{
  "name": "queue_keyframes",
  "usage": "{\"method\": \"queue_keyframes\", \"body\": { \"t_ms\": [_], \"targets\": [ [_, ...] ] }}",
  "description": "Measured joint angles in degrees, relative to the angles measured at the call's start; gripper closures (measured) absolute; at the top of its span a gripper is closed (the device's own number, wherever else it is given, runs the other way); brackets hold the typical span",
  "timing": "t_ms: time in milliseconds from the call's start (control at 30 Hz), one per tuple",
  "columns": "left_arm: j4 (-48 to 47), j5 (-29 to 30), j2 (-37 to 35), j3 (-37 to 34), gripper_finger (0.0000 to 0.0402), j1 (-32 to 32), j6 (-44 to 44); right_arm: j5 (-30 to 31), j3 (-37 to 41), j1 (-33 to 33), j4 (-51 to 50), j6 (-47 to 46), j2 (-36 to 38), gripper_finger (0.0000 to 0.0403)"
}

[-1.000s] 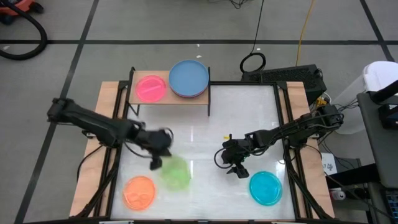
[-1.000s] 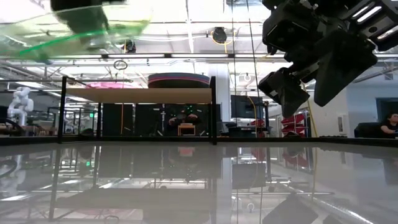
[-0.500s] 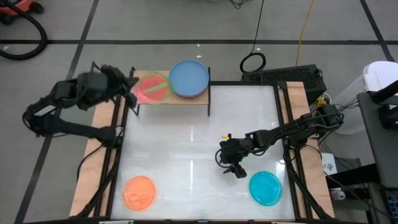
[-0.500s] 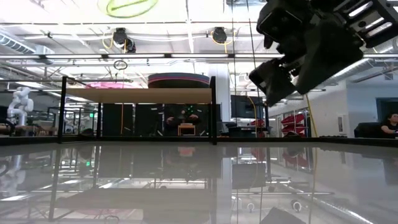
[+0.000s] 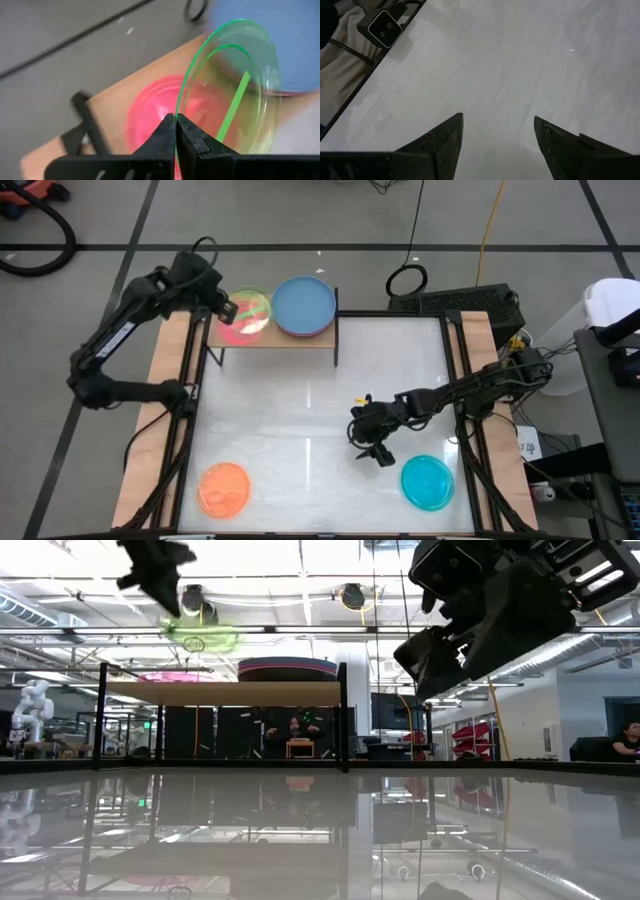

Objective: Place and stack plates onto a shelf
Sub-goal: Stack the transparent green plate on top of the pink plate on the shelf

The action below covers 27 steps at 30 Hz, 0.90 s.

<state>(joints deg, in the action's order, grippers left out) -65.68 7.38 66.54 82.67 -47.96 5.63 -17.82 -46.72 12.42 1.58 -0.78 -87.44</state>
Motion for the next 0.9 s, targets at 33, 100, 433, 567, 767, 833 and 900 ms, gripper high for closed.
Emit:
{"method": "queue_keyframes", "body": {
  "t_ms": [33,100,433,567,767,833,900],
  "targets": [
    [-0.63,0.0,1.0,0.0,0.04,-1.8,-0.05,0.02,0.0,0.05,-0.03,0.0,0.0,0.0179],
    [-1.36,-0.14,2.52,-0.03,0.0401,-5.35,-0.74,0.0,0.0,0.07,-0.04,-0.02,0.0,0.0179],
    [0.61,-9.05,4.26,-3.59,0.0395,-14.2,-0.68,2.82,0.0,0.07,0.04,-0.04,0.0,0.0179],
    [2.97,-9.97,4.09,-7.01,0.0382,-14.72,-0.96,2.8,0.0,0.07,0.2,-0.02,0.0,0.0179],
    [5.69,-9.28,3.97,-10.38,0.0354,-14.74,-0.8,2.8,0.0,0.07,0.33,-0.02,0.0,0.0179],
    [5.96,-8.83,3.96,-10.8,0.0336,-14.74,-1.69,2.8,0.0,0.07,0.35,0.12,0.0,0.0179],
    [6.01,-8.85,3.96,-10.84,0.0315,-14.72,-2.24,2.82,0.0,0.07,0.35,0.45,0.0,0.0179]
  ]
}}
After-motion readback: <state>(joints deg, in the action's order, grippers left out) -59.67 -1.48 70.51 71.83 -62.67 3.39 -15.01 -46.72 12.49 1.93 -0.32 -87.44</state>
